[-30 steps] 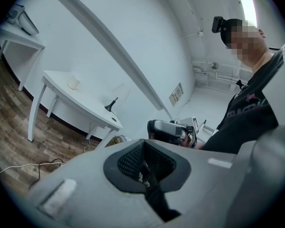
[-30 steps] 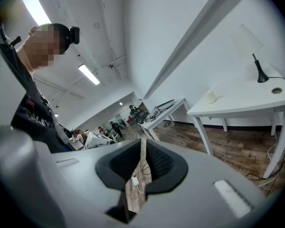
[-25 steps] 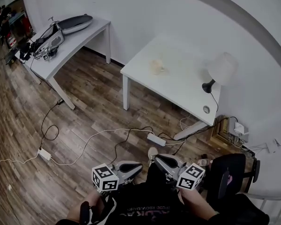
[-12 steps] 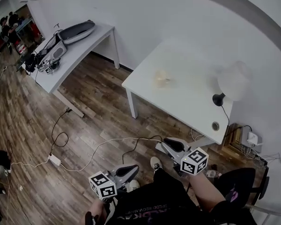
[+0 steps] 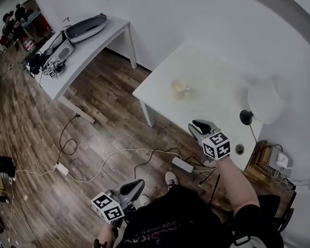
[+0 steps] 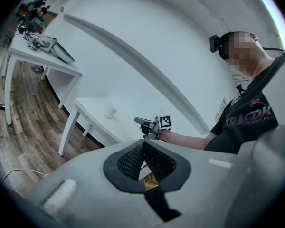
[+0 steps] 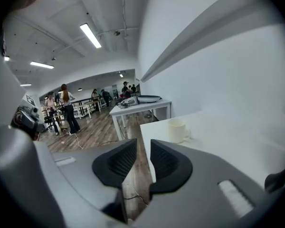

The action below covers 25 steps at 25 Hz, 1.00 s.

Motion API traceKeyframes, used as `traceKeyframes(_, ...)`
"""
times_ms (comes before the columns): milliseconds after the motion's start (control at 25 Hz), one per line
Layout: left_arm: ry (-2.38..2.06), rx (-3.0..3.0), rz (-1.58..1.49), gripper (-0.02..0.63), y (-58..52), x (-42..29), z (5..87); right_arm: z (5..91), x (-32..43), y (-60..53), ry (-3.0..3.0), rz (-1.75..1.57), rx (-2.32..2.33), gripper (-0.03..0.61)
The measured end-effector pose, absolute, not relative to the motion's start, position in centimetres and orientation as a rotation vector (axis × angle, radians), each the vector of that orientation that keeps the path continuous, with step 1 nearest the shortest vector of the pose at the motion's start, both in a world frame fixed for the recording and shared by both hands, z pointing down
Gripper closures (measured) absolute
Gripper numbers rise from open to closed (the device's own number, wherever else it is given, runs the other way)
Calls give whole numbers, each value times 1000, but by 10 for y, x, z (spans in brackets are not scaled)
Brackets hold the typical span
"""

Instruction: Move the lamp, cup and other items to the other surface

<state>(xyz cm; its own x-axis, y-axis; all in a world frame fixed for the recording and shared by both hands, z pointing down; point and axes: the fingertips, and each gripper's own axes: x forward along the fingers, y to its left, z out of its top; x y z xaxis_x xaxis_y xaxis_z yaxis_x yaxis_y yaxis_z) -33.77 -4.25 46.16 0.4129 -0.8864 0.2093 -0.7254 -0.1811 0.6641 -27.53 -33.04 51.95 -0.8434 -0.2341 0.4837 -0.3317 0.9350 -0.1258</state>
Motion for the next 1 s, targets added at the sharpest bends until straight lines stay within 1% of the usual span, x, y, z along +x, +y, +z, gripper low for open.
traceKeyframes(280,-1526,1826,-363,621,-43,-348,461,560,-300,-441,-2469,214,434,451)
traceKeyframes(520,-1589,1755,-378,621,-46,-349,468,590,-325,-505,-2339,107,384,456)
traceKeyframes(640,-1611,1715,-385,621,-48,-352,471,597,-340,-519,-2301,53,299,454)
traceKeyframes(800,-1628,1669,-390,621,-52,-357,476,615,-355,-520,-2201,-114,141,454)
traceKeyframes(1000,-1617,1645,-398,621,-64,-357,483,634,-364,-516,-2130,-165,11,453)
